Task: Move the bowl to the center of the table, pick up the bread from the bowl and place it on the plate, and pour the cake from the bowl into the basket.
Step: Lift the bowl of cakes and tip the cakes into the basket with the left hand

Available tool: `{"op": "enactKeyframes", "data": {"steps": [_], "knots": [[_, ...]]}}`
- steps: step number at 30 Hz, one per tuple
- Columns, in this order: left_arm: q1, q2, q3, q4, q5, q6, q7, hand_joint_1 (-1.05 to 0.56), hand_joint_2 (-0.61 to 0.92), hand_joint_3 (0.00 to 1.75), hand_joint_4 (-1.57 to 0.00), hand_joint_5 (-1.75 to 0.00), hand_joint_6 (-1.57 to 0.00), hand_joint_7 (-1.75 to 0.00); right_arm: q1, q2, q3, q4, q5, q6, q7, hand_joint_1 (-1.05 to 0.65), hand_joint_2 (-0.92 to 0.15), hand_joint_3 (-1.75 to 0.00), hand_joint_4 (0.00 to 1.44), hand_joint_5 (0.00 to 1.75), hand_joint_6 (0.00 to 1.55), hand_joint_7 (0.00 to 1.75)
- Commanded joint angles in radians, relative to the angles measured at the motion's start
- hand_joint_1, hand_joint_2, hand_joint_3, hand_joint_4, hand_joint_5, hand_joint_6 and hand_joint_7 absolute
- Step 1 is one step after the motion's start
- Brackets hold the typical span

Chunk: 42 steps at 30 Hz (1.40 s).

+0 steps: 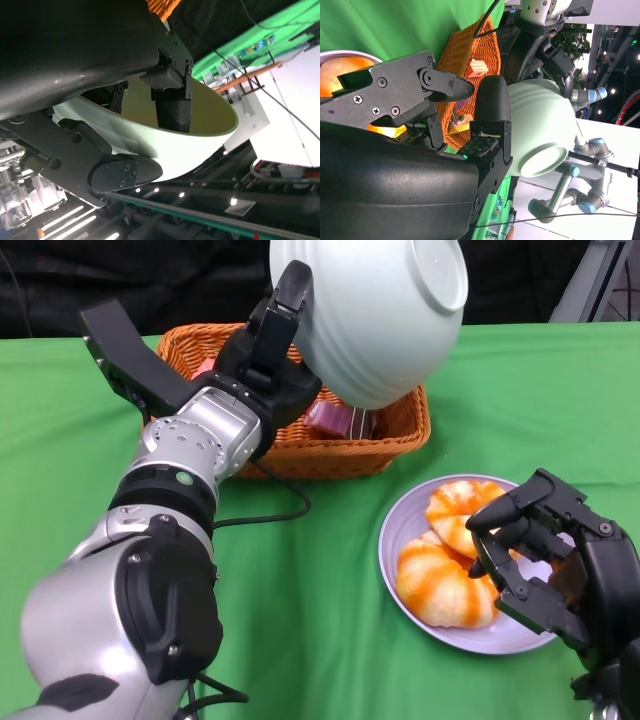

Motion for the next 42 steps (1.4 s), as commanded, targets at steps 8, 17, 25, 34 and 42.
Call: {"op": "enactKeyframes", "data": {"steps": [8,17,25,34,42], "knots": [[-0.036,0.007,-0.015,-0.015,-0.003,0.012,0.017,-0.22,0.92,0.55,-0.82,-1.75,-0.61,-1.75,0.005,-0.004,-0.007,-0.005,-0.008,0.000,-0.014,-0.10,-0.84,-0.55,0.63,1.60,0.57,1.38],[-0.026,0.008,-0.088,-0.075,0.028,-0.026,-0.049,-0.18,0.74,0.81,-0.83,-1.75,-0.58,-1.75,0.000,-0.003,-0.007,0.004,-0.005,-0.002,-0.011,-0.10,-0.85,-0.52,0.63,1.61,0.57,1.39],[0.040,0.034,-0.269,-0.168,0.181,-0.190,-0.234,-0.12,0.63,1.09,-0.82,-1.75,-0.61,-1.74,0.008,-0.008,-0.011,-0.008,-0.006,0.006,-0.012,-0.11,-0.85,-0.50,0.64,1.59,0.58,1.38],[0.137,0.114,-0.492,-0.299,0.370,-0.442,-0.489,-0.20,0.54,1.10,-0.80,-1.75,-0.73,-1.59,0.010,-0.011,-0.011,-0.009,-0.005,0.004,-0.007,-0.10,-0.87,-0.48,0.64,1.61,0.58,1.38],[0.223,0.181,-0.601,-0.353,0.495,-0.794,-0.553,-0.17,0.54,1.10,-0.80,-1.75,-0.71,-1.57,0.005,-0.011,-0.014,-0.004,0.003,0.004,0.000,-0.10,-0.87,-0.48,0.64,1.62,0.57,1.40]]}}
